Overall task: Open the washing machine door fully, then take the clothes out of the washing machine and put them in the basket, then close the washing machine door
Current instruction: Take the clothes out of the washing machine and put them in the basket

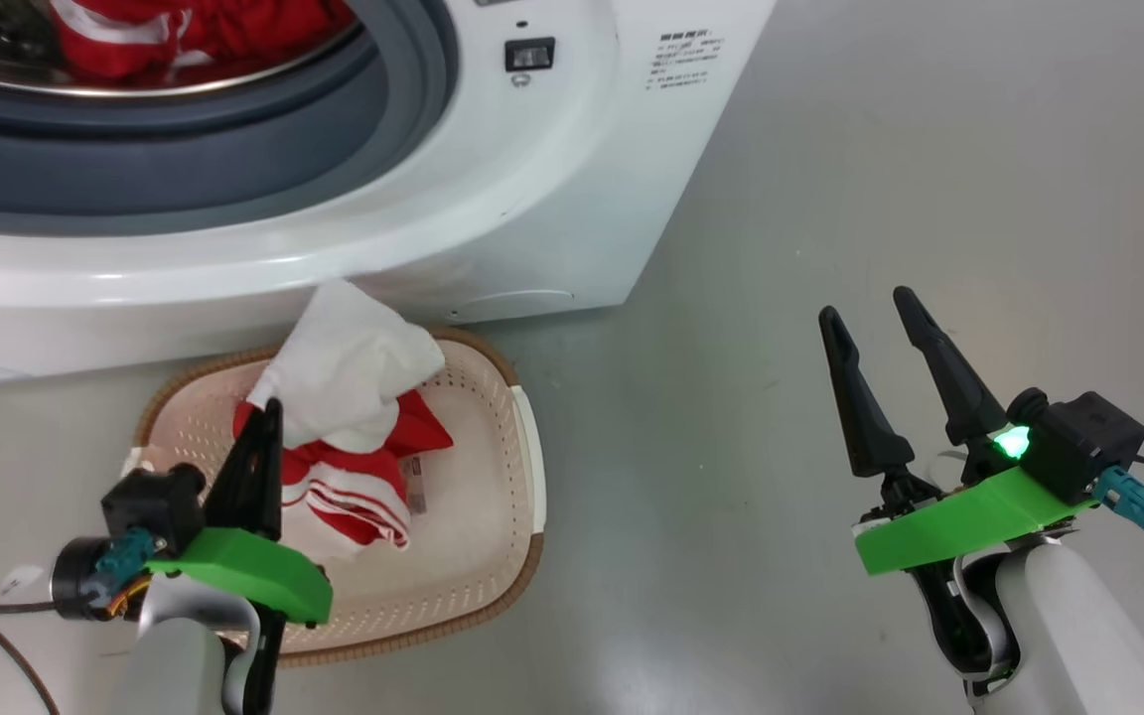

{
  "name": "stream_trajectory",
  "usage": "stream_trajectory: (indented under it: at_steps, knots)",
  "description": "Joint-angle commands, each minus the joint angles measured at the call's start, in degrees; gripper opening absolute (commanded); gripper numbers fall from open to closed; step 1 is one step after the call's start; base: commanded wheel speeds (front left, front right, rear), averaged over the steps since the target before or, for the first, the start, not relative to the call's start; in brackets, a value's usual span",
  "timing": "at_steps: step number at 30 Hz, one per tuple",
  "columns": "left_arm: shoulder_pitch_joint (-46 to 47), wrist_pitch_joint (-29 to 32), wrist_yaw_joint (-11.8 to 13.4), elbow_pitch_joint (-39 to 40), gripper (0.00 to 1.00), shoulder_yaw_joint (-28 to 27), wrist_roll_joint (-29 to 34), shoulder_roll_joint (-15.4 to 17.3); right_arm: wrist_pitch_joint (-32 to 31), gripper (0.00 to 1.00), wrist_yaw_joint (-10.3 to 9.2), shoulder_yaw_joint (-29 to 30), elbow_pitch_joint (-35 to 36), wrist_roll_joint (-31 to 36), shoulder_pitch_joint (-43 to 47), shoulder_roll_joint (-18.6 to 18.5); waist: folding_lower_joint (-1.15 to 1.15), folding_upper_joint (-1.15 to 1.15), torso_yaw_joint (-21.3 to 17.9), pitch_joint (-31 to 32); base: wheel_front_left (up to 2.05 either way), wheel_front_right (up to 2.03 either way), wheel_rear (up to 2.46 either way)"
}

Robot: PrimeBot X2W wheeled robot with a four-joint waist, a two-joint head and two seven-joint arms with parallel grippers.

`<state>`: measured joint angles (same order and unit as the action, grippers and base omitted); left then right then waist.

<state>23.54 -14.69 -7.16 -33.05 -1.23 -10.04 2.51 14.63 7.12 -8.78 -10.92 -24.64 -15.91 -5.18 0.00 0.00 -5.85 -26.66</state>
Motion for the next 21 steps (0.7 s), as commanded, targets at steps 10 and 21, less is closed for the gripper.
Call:
stream_trajectory:
  at_steps: [10, 21]
  knots:
    - [5.7, -0.3, -0.3, -12.5, 0.00, 0.1, 2.0, 3.1, 0.4, 1.00, 0.36, -1.2, 2.3, 0.8, -3.1, 0.6, 0.00, 0.00, -1.5, -5.7, 0.00, 0.00, 0.00]
    - [12.8, -0.3, -0.3, -25.2, 0.00, 1.6, 4.0, 4.8, 0.4, 1.00, 0.36, -1.4, 3.0, 1.3, -5.2, 1.1, 0.00, 0.00, -2.3, -10.4, 0.00, 0.00, 0.00]
